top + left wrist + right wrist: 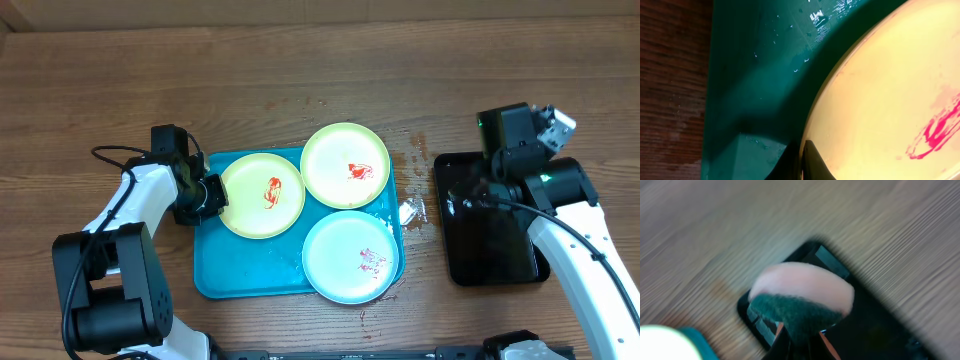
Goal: Clean dirty plates on tray and stack at the side
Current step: 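Lift the sponge and carry it over the left yellow plate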
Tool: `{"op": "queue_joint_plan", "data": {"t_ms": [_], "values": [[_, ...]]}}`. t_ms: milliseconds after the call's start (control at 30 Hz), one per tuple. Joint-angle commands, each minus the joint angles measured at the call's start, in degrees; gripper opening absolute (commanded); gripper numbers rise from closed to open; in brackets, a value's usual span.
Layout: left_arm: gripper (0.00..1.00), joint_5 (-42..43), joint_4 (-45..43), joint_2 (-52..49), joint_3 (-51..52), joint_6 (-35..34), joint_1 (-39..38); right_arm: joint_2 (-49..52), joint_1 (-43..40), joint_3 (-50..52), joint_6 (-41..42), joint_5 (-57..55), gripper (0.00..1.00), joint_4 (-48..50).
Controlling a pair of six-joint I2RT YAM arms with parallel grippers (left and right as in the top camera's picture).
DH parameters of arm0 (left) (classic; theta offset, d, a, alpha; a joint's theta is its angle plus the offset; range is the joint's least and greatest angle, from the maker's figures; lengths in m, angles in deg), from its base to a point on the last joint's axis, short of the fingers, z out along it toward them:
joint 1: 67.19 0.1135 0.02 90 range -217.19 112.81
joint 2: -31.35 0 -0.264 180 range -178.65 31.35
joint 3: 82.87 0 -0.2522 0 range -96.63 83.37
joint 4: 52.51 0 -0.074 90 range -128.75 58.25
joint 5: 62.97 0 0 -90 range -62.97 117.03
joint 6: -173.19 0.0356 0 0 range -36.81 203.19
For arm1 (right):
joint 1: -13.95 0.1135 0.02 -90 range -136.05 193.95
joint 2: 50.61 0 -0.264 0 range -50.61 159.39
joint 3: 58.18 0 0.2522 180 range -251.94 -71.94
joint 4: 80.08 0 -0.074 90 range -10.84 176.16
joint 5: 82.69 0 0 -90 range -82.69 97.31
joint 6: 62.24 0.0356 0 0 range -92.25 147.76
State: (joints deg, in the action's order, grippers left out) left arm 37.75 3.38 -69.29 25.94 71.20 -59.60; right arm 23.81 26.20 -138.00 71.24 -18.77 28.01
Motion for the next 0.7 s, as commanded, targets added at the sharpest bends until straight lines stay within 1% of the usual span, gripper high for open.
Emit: {"op": "queue_joint_plan", "data": {"t_ms": [0,33,100,133,167,367,567,667], "values": [[0.04,-0.3,0.3,-0.5,-0.5,0.9,0.2,-0.2,-1.1,3.0,-0.5,19.8,0.04,1.7],[0.04,-0.3,0.3,-0.5,-0.5,0.9,0.2,-0.2,-1.1,3.1,-5.0,23.0,0.04,2.4],[0.05,-0.3,0.2,-0.5,-0.5,0.9,0.2,-0.3,-0.6,3.0,-20.0,33.4,0.04,5.1],[0.04,-0.3,0.2,-0.5,-0.5,0.9,0.2,-0.4,-0.2,3.0,-24.3,37.3,0.04,5.6],[0.05,-0.3,0.1,-0.5,-0.5,0.9,0.2,-0.4,0.3,2.8,-26.5,40.3,0.04,5.8],[0.05,-0.3,-0.1,-0.5,-0.5,1.4,0.2,0.8,4.2,2.6,-22.7,48.0,0.04,8.6],[0.05,-0.3,0.0,-0.5,-0.5,1.5,0.2,8.7,9.7,2.5,-22.6,57.1,0.04,16.8],[0.05,-0.2,0.2,-0.5,-0.5,1.7,0.2,13.9,12.4,0.6,-22.3,60.1,0.04,19.3]]}}
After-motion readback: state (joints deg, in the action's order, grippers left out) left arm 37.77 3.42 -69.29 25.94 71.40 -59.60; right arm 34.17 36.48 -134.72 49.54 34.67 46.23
